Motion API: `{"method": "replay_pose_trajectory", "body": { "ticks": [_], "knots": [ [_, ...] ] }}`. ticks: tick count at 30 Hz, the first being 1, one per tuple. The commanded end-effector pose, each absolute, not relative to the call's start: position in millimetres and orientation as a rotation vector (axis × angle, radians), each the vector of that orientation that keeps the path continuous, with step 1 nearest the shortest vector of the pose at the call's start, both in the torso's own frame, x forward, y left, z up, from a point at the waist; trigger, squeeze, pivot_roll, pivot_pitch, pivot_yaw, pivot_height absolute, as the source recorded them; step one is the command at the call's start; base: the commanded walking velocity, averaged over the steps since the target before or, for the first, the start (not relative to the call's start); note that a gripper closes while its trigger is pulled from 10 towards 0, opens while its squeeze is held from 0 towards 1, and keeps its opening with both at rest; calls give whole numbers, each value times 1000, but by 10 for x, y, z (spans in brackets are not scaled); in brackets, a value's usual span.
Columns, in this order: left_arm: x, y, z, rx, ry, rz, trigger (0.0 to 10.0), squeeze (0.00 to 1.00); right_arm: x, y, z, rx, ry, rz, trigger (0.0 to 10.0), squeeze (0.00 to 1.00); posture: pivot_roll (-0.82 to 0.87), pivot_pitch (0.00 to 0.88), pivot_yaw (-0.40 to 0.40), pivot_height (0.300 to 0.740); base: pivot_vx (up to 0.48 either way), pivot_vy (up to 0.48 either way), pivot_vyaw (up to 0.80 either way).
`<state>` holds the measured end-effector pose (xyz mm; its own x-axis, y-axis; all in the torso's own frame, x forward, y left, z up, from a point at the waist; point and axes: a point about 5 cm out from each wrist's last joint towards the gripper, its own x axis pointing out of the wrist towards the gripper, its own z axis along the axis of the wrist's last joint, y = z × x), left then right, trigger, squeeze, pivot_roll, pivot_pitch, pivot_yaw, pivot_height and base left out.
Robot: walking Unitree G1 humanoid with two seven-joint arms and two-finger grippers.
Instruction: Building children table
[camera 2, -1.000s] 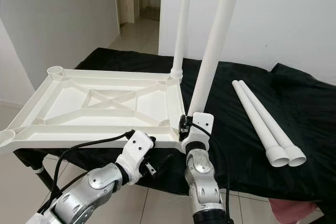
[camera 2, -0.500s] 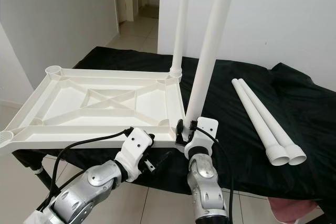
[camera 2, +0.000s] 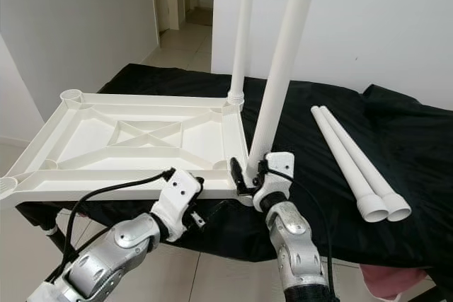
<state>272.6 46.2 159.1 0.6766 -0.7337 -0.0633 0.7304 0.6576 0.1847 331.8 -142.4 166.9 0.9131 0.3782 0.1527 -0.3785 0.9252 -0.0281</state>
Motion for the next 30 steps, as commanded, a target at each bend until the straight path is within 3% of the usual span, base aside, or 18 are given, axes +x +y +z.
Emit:
{"method": "replay_pose_trajectory", "body": {
  "ticks": [1,5,6,7,19,20,21,26,30],
  "knots": [
    [2677,400,1573,228,-2,-972,10000,0,3349,-1432,1632,-25,-144,451,10000,0,-1,75,-7,740,0,0,0],
    [2684,392,1578,231,-4,-977,10000,0,3409,-1465,1624,-64,-134,504,10000,0,1,73,-5,740,0,0,0],
    [2693,389,1589,234,-8,-977,10000,0,3440,-1488,1594,-67,-114,510,431,0,13,69,-7,740,0,0,0],
    [2700,389,1600,236,-13,-976,10000,0,3456,-1504,1561,-68,-94,519,0,0,18,68,-11,740,0,0,0],
    [2690,395,1603,233,-15,-961,10000,0,3470,-1542,1464,-56,-65,512,0,0,25,71,-18,740,0,0,0],
    [2687,393,1603,232,-14,-962,10000,0,3477,-1551,1463,-51,-67,503,7059,0,25,73,-19,740,0,0,0],
    [2687,392,1602,233,-14,-962,10000,0,3479,-1555,1462,-44,-67,493,10000,0,23,75,-19,740,0,0,0],
    [2694,397,1600,233,-9,-959,10000,0,3500,-1569,1447,-30,-57,452,10000,0,22,78,-19,740,0,0,0],
    [2694,400,1580,240,2,-949,10000,0,3521,-1602,1437,31,-36,285,10000,0,20,83,-20,740,0,0,0]
  ]
}}
